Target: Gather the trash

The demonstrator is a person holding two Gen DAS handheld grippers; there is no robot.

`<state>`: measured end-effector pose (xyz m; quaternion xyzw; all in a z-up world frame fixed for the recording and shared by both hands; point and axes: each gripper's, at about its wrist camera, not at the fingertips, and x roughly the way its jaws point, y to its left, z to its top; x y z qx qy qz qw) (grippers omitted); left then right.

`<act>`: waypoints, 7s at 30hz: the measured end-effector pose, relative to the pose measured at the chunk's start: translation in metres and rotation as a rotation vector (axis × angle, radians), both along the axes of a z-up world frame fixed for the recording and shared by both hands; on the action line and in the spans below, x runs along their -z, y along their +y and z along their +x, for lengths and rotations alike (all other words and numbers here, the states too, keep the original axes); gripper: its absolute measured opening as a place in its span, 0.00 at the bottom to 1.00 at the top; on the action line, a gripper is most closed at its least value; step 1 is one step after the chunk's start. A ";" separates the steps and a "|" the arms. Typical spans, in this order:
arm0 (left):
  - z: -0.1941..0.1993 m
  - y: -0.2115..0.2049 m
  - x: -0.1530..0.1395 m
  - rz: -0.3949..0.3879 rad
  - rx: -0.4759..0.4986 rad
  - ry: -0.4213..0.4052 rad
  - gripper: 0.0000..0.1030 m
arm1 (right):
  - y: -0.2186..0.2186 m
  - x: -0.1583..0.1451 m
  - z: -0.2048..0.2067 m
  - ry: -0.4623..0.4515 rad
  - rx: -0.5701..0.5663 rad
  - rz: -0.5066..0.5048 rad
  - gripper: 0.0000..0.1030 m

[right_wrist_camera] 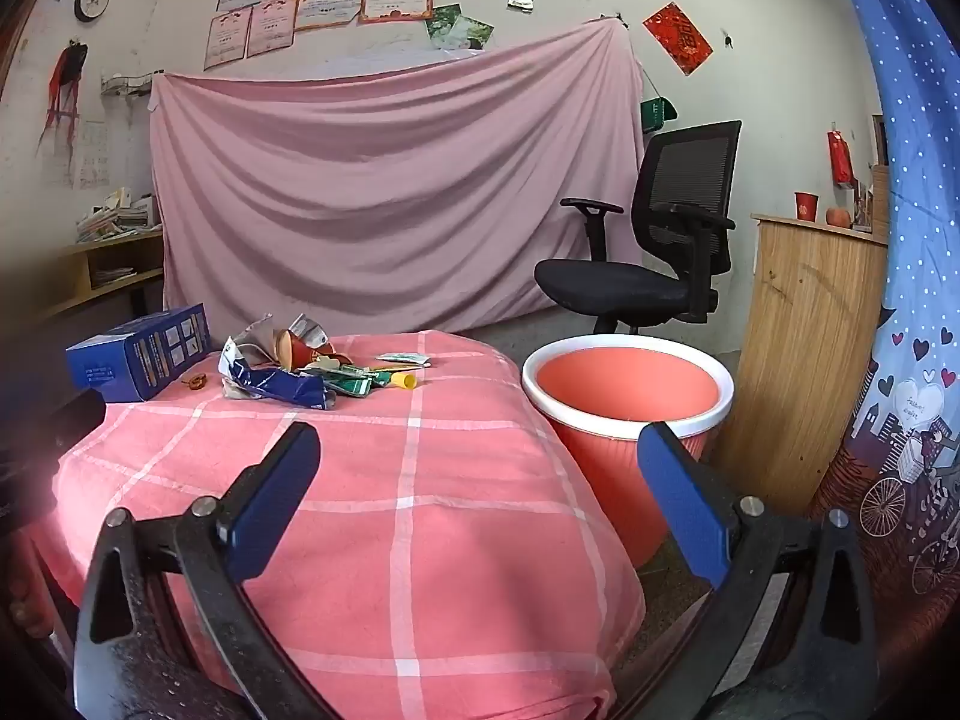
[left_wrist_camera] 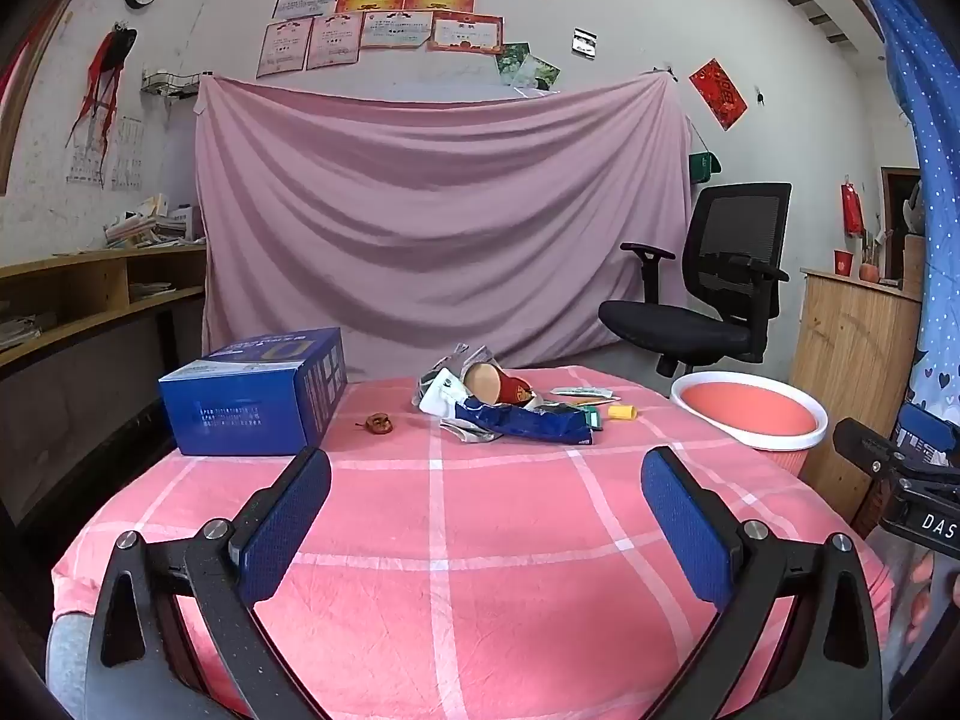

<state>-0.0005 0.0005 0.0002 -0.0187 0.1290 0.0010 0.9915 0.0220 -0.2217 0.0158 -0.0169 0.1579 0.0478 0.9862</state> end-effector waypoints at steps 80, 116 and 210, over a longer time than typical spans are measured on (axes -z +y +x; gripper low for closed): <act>0.002 -0.006 0.001 0.015 0.019 0.007 0.99 | 0.002 0.000 0.001 0.009 -0.003 -0.003 1.00; 0.073 0.026 -0.032 -0.050 -0.095 -0.012 0.99 | 0.018 -0.048 0.059 -0.127 -0.178 0.016 1.00; 0.299 -0.245 -0.085 -0.063 0.486 0.217 0.11 | -0.178 -0.009 0.222 0.103 0.100 0.251 0.35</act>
